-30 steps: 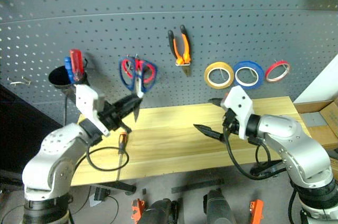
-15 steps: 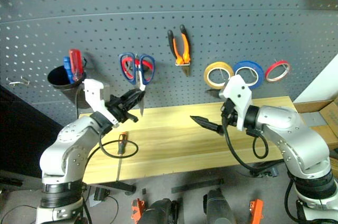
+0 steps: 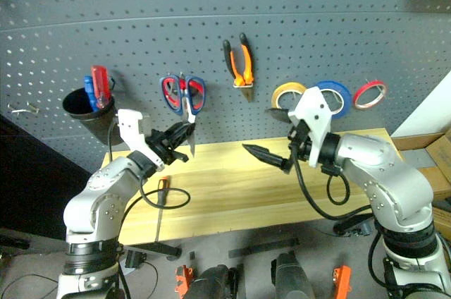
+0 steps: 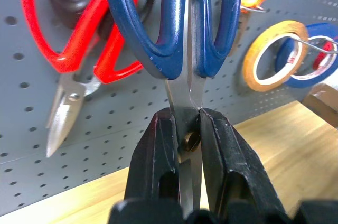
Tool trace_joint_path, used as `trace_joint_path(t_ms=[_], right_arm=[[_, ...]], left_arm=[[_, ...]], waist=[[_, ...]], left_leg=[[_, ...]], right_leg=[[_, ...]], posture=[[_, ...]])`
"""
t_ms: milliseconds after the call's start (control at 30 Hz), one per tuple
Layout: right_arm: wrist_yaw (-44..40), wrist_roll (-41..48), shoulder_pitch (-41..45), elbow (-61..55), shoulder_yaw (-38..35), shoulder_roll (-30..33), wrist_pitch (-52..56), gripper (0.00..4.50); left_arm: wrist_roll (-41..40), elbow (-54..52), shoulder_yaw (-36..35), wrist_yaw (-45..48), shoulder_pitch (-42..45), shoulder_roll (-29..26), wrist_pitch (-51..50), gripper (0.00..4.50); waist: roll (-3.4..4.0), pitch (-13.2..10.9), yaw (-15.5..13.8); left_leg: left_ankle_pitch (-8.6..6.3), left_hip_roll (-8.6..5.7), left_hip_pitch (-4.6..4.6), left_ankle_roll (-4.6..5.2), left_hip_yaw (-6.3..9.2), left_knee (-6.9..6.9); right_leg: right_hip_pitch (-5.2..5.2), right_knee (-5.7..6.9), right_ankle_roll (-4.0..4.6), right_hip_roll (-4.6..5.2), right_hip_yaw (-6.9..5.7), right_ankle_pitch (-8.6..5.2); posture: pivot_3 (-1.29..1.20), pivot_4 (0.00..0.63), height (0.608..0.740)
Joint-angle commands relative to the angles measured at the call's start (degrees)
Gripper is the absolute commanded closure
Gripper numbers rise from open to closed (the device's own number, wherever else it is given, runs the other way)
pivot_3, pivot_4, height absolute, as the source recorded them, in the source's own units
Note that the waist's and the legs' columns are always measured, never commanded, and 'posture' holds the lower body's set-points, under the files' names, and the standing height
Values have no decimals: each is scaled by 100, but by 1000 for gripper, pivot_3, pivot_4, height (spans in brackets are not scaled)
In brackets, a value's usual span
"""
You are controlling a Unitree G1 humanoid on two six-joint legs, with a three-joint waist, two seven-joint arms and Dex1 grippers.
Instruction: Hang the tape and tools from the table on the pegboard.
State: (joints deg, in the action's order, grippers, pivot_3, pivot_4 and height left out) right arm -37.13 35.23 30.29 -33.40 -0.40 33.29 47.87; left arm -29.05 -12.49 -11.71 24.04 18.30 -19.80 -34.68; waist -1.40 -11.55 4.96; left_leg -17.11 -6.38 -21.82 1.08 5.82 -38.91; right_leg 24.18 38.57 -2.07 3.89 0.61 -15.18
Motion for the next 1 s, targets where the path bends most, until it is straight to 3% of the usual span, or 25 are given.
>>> trace_joint_path(t_ms=[33, 233, 433, 600, 1000], right_arm=[[16, 145, 88, -188, -175, 4, -129, 0], [-1, 69, -62, -255, -43, 49, -209, 0], [486, -26, -650, -524, 395, 4, 371, 0], [1158, 477, -616, -522, 408, -624, 1265, 0], [1294, 462, -299, -349, 737, -841, 1636, 0]], left_arm=[[7, -34, -129, -121, 63, 10, 158, 2835], [313, -24, -14, -272, -194, -223, 49, 961], [1241, 225, 388, -625, -1018, -936, -539, 961], [1776, 825, 469, -973, -1080, -1257, -1094, 961], [2052, 2160, 704, -1207, -467, -767, -1805, 961]], waist=[[0, 0, -1], [0, 0, 5], [3, -1, 14], [-1, -3, -10], [0, -7, -9]], left_leg=[[0, 0, 0, 0, 0, 0], [0, 0, 0, 0, 0, 1], [-2, 1, 3, -2, -1, 11], [-3, 1, 2, 0, 1, 5], [-4, 0, 2, 0, 3, 7]], right_leg=[[0, 0, 0, 0, 0, 0], [1, 1, 0, 0, 0, 0], [8, 4, 0, -1, 3, 0], [7, 8, 1, -1, 2, 1], [10, 8, 4, 0, -2, 2]], posture=[[-229, 197, 740], [-222, 193, 740], [-216, 197, 740], [-210, 209, 740], [-199, 220, 740]])
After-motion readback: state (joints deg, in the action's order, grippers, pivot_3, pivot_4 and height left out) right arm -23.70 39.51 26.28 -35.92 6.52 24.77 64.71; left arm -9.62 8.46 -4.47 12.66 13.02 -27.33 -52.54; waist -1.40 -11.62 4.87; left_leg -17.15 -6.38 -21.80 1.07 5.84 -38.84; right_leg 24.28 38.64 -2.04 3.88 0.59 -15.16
